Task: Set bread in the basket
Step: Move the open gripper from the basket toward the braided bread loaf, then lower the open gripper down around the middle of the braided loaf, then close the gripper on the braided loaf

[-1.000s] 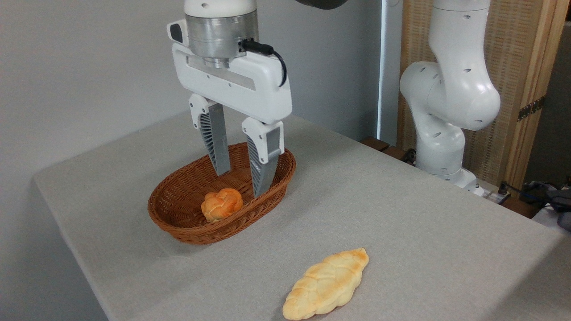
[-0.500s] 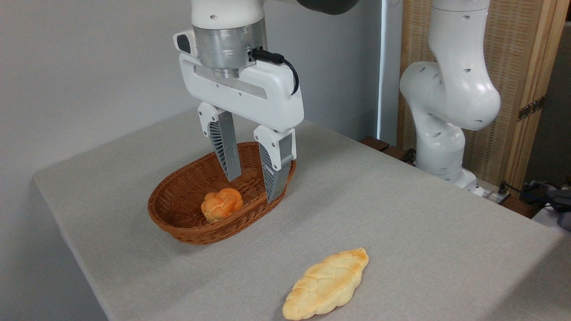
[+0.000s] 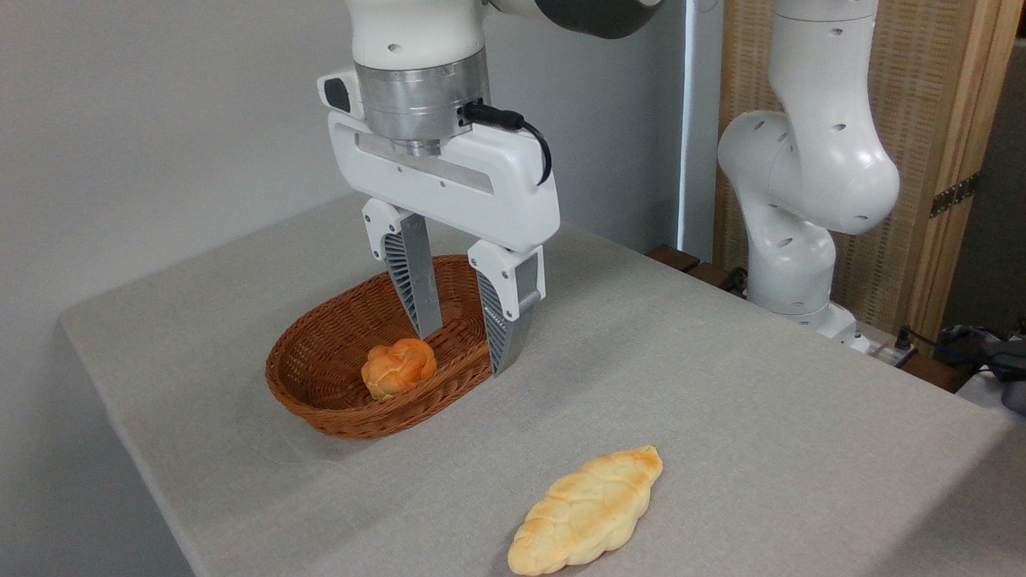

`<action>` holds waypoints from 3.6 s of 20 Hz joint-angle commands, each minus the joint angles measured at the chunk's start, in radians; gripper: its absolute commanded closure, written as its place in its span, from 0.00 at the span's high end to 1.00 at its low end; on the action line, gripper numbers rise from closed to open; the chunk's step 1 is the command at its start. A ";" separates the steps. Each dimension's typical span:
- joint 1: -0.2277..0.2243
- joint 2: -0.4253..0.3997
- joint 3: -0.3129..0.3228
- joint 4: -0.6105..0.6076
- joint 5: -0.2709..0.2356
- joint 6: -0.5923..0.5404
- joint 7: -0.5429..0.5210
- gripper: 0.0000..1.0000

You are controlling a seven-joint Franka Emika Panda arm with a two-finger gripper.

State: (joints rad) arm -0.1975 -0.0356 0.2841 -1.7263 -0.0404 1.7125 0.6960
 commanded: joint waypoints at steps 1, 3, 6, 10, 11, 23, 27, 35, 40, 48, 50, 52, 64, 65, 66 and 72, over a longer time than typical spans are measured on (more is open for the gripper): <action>0.122 -0.001 -0.109 0.007 -0.012 -0.013 0.022 1.00; 0.136 -0.001 -0.126 0.007 -0.012 -0.016 0.022 1.00; 0.136 -0.001 -0.126 0.007 -0.012 -0.017 0.022 1.00; 0.135 -0.001 -0.126 0.007 -0.012 -0.021 0.028 1.00; 0.136 -0.001 -0.126 0.007 -0.012 -0.022 0.036 1.00; 0.144 -0.004 -0.073 -0.025 0.001 -0.017 0.206 1.00; 0.144 0.002 -0.036 -0.039 0.005 -0.001 0.267 1.00; 0.147 0.072 -0.034 -0.142 0.077 0.192 0.296 1.00; 0.147 0.092 -0.033 -0.211 0.079 0.292 0.296 1.00; 0.144 0.118 -0.036 -0.214 0.083 0.291 0.293 1.00; 0.142 0.126 -0.039 -0.213 0.083 0.291 0.292 1.00; 0.142 0.131 -0.042 -0.213 0.083 0.291 0.290 1.00; 0.144 0.155 -0.036 -0.213 0.102 0.295 0.296 1.00; 0.144 0.157 -0.036 -0.213 0.102 0.295 0.296 1.00; 0.144 0.161 -0.036 -0.213 0.102 0.295 0.296 1.00; 0.144 0.169 -0.036 -0.214 0.102 0.288 0.295 1.00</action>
State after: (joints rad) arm -0.0500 0.1357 0.2414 -1.9327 0.0486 1.9909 0.9784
